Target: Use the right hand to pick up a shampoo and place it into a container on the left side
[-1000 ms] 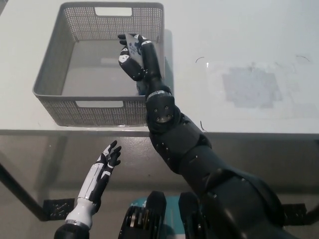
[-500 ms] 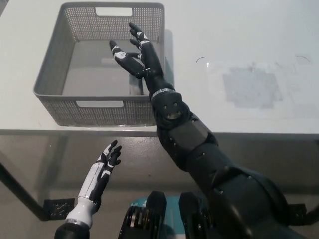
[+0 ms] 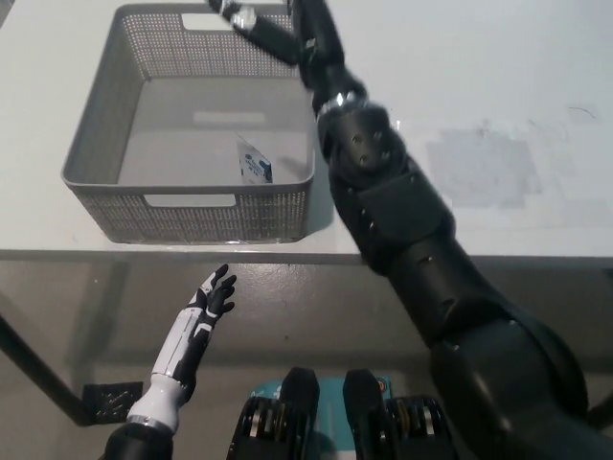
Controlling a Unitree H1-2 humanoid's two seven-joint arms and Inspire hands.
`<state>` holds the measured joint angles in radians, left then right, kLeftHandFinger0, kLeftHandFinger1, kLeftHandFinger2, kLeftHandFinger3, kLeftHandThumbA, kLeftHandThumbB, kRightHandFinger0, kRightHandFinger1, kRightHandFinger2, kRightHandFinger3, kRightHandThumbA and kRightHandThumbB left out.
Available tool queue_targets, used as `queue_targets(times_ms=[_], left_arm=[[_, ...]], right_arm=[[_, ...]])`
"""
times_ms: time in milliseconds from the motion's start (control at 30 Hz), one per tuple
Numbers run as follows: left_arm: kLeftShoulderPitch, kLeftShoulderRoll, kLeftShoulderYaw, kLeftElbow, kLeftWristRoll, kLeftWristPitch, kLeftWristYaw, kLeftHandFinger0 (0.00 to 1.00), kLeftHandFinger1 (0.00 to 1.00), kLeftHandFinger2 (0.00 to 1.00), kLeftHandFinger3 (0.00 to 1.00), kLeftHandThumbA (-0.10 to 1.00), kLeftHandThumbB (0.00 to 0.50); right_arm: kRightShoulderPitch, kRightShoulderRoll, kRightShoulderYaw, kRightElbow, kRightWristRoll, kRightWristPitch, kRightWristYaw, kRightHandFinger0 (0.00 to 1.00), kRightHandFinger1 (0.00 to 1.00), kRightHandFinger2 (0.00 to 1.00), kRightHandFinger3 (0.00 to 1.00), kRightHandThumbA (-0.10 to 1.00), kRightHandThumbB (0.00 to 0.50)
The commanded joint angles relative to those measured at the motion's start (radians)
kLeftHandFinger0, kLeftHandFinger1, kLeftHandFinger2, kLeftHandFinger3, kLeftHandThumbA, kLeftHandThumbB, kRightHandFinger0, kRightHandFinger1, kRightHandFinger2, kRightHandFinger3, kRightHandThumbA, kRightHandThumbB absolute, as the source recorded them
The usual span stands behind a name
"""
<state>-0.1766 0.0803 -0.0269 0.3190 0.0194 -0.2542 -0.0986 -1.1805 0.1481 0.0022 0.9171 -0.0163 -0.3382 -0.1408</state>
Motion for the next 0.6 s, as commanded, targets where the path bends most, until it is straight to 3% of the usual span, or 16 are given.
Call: queue_targets(times_ms=[0,133,267,367,467,567], left_arm=[[-0.031,0.019,-0.012,-0.009,0.006,-0.027,-0.018,1.00,1.00,1.00,1.00,0.95,0.074],[-0.032,0.019,-0.014,-0.016,0.006,-0.006,-0.015,1.00,1.00,1.00,1.00,0.95,0.075],[-0.028,0.017,-0.012,-0.014,0.013,-0.015,-0.004,1.00,1.00,1.00,1.00,0.95,0.062],[-0.025,0.017,-0.013,-0.016,0.014,-0.015,-0.002,1.00,1.00,1.00,1.00,0.95,0.050],[-0.022,0.016,-0.014,-0.016,0.019,-0.017,0.002,1.00,1.00,1.00,1.00,0.95,0.053],[-0.015,0.018,-0.015,-0.022,0.010,-0.012,-0.006,1.00,1.00,1.00,1.00,0.95,0.060]], right_arm=[[-0.041,-0.031,-0.012,-0.263,0.016,0.090,0.025,1.00,1.00,1.00,1.00,1.00,0.416],[-0.010,-0.058,-0.040,-0.451,0.068,0.160,0.041,1.00,1.00,1.00,1.00,0.94,0.390],[0.073,-0.098,-0.047,-0.627,0.096,0.209,0.074,1.00,1.00,1.00,1.00,0.94,0.417],[0.213,-0.131,-0.052,-0.798,0.141,0.246,0.104,1.00,1.00,1.00,1.00,0.87,0.406],[0.346,-0.163,-0.044,-0.904,0.157,0.248,0.127,1.00,1.00,1.00,1.00,0.86,0.366],[0.521,-0.196,-0.032,-0.970,0.161,0.227,0.152,1.00,1.00,1.00,1.00,0.92,0.368]])
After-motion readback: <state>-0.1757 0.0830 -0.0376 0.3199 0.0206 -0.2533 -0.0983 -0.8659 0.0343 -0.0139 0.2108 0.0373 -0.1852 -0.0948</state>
